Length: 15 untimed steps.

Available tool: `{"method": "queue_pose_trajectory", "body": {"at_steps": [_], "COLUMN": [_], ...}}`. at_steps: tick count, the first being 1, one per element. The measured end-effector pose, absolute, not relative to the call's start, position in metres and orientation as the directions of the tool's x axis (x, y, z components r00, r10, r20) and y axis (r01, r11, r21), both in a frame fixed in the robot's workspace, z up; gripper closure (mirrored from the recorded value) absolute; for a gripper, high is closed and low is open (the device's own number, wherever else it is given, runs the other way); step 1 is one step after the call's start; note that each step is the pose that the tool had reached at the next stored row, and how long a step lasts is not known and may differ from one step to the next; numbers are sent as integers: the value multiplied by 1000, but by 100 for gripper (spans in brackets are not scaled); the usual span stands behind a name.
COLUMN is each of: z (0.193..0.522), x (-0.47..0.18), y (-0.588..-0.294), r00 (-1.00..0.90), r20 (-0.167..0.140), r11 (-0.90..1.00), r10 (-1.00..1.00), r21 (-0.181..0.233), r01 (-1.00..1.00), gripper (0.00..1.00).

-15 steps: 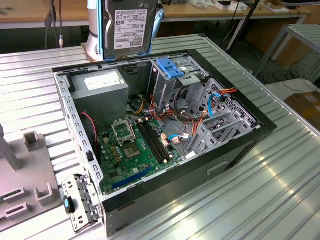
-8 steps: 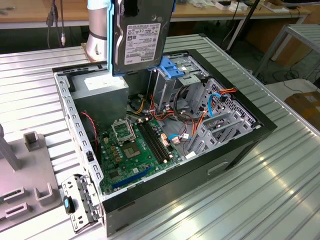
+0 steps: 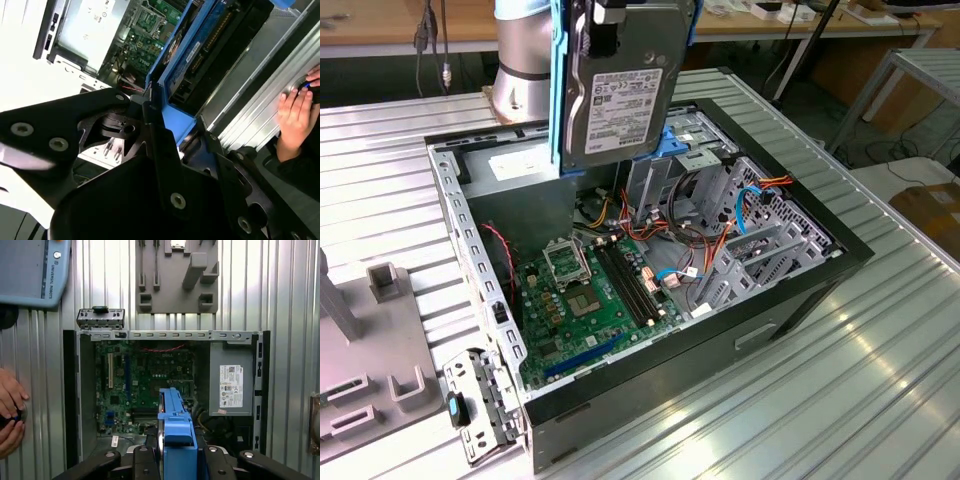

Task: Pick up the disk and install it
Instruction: 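Insert the disk into the insertion slot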

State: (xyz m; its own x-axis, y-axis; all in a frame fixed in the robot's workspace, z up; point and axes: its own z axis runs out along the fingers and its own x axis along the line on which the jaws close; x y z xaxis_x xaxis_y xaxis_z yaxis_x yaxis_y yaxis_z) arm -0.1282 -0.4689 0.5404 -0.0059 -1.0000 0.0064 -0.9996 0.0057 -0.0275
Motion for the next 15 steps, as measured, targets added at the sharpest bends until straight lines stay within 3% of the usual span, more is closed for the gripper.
{"method": "queue_pose_trajectory", "body": {"at_steps": [8, 15], "z": [540, 540], "x": [-128, -125], "y": [-506, -506], "r00": [-6, -6], "r20": [7, 7], "r11": [6, 6], "r10": [-1000, -1000], "r21": [-28, -28], "r01": [-1000, -1000], "gripper": [63, 63]}}
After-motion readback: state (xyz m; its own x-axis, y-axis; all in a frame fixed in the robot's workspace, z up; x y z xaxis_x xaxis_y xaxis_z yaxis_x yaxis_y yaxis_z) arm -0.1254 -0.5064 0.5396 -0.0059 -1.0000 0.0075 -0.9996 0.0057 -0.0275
